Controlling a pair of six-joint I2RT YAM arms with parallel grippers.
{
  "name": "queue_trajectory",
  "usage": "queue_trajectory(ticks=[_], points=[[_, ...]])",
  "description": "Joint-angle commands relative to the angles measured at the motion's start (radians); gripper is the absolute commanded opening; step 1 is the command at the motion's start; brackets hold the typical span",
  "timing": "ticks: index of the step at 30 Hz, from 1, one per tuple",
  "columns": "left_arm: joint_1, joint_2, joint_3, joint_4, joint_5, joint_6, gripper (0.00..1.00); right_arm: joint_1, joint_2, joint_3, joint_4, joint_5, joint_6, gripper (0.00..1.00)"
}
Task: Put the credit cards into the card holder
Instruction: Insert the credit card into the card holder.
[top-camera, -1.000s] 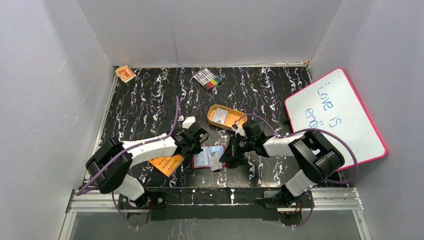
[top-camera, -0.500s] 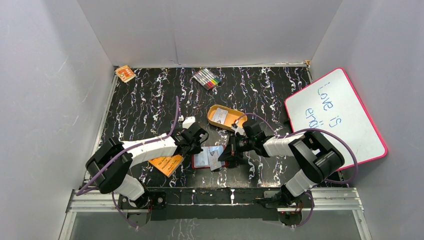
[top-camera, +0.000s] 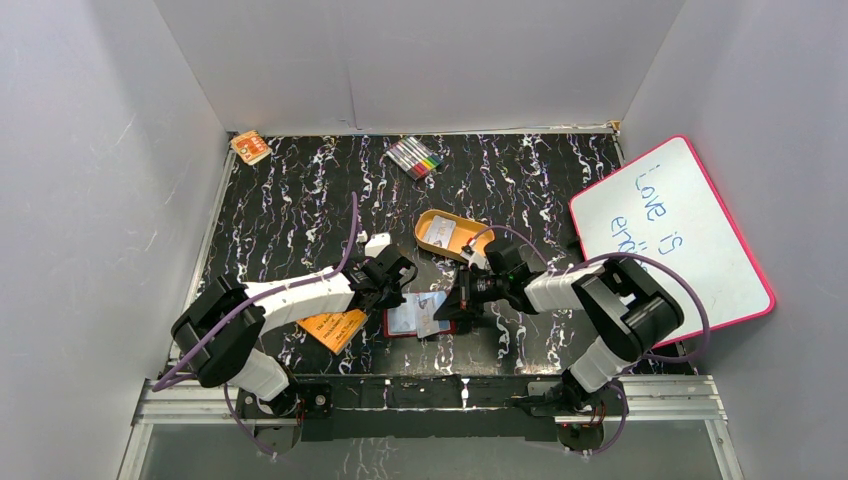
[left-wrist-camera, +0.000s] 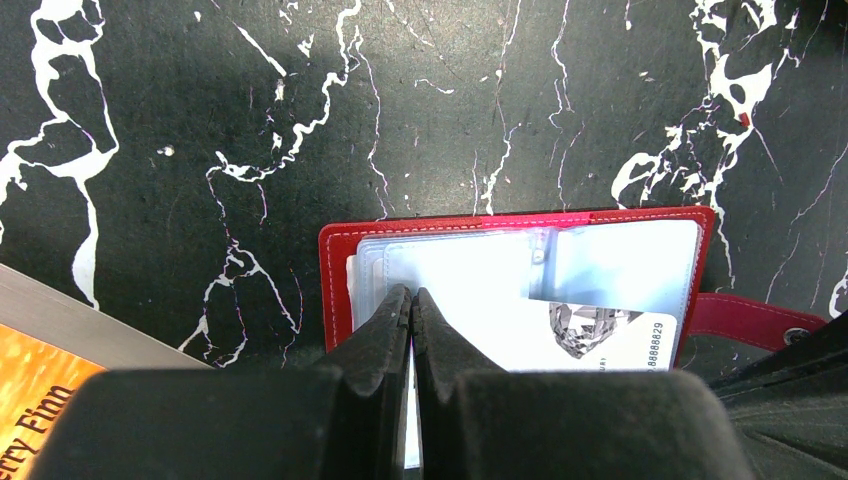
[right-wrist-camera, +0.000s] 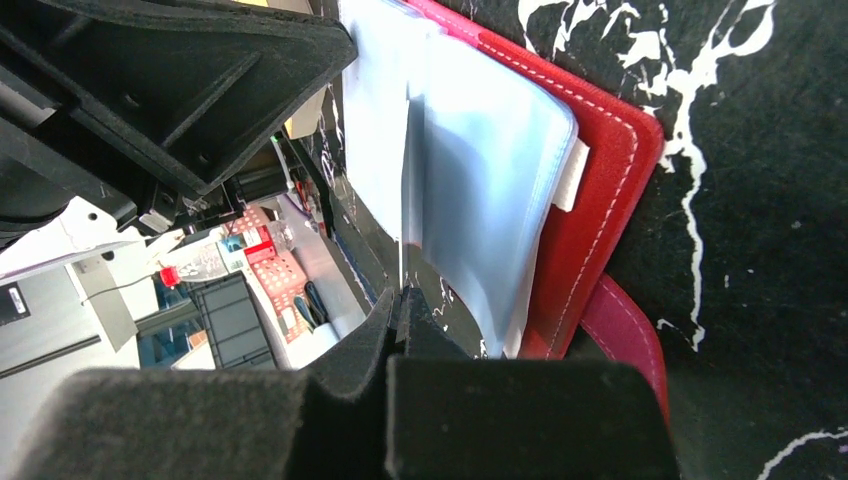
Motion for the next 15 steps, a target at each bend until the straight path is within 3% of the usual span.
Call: queue_trajectory(ticks=[1,15], points=[[0.004,0.006,-0.039,-0.121,0.007,0.008,0.00,-0.001,0.019,0.016,0.066,-0.028,0.018,0.00],[0.004,0.004,-0.039,-0.122,0.010,0.013,0.00,-0.001,0.013,-0.002,0.129,-0.043,0.038,0.00]])
